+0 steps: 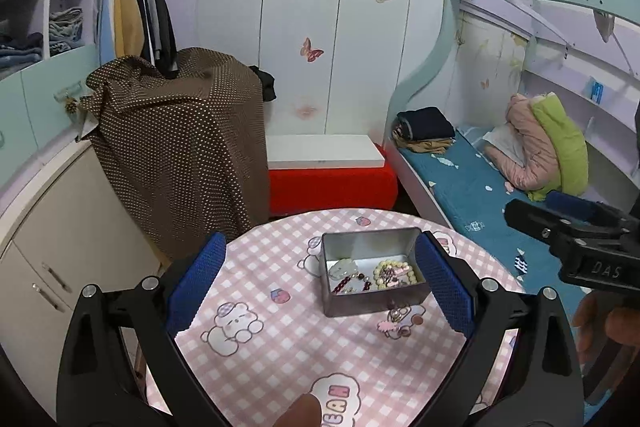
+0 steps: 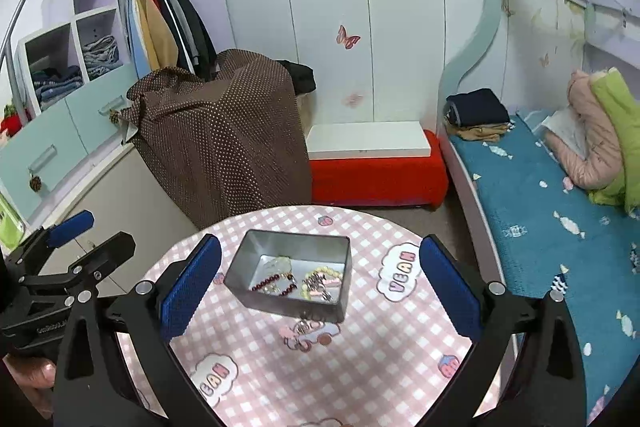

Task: Organize jewelry
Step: 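Withdraw both tools toward the pink-charm chain left beside the tin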

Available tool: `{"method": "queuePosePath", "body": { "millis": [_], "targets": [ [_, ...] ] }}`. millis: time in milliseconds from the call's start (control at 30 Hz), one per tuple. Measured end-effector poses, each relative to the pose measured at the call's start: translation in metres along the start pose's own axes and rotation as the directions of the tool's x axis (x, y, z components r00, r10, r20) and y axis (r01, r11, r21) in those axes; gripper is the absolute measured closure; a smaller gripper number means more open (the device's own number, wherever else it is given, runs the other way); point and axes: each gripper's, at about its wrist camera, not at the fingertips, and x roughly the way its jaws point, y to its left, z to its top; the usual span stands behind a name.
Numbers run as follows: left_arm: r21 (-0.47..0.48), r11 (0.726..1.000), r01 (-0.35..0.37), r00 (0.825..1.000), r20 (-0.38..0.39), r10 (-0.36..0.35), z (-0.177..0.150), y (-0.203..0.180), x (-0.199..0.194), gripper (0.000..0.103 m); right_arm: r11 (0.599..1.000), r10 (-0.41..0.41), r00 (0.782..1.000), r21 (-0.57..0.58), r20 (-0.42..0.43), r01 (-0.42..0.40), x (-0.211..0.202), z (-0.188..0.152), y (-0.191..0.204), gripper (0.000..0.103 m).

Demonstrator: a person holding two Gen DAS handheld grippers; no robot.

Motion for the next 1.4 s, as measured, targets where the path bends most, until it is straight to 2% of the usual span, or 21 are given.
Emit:
{"method": "queuePosePath", "body": {
  "millis": [300,633,833,1067,1167,1333,1400],
  "targets": [
    [-0.028,0.999,-0.018,0.998,-0.057,0.016,-0.037,0.003,0.003,0.008,0.997,-0.068,0.996,-0.034,-0.053,0.066,-0.005,-0.040,-0.006,0.007],
    [-0.033,0.998,-0.054,0.995,-0.087,0.051,-0.073,0.002,0.000,0.008,0.997,-0.076,0.991,-0.036,-0.109,0.073,0.000,-0.073,-0.003,0.007],
    [-0.026,0.997,-0.069,0.993,-0.101,0.066,-0.085,0.005,0.002,0.008,0.996,-0.079,0.981,-0.054,-0.176,0.071,0.029,-0.093,0.007,0.007],
    [-0.020,0.997,-0.081,0.987,-0.141,0.077,-0.095,0.010,0.023,0.008,0.995,-0.065,0.962,-0.090,-0.267,0.043,0.077,-0.115,0.016,0.008],
    [-0.021,0.996,-0.082,0.985,-0.154,0.078,-0.098,0.014,0.033,0.008,0.995,-0.058,0.953,-0.092,-0.297,0.032,0.096,-0.121,0.017,0.013],
    [-0.031,0.996,-0.080,0.981,-0.181,0.073,-0.104,0.019,0.047,0.008,0.995,-0.052,0.949,-0.098,-0.312,0.022,0.113,-0.126,0.018,0.016],
    [-0.036,0.996,-0.077,0.979,-0.190,0.069,-0.106,0.020,0.051,0.008,0.995,-0.048,0.945,-0.099,-0.322,0.017,0.118,-0.127,0.018,0.028]
  ]
}}
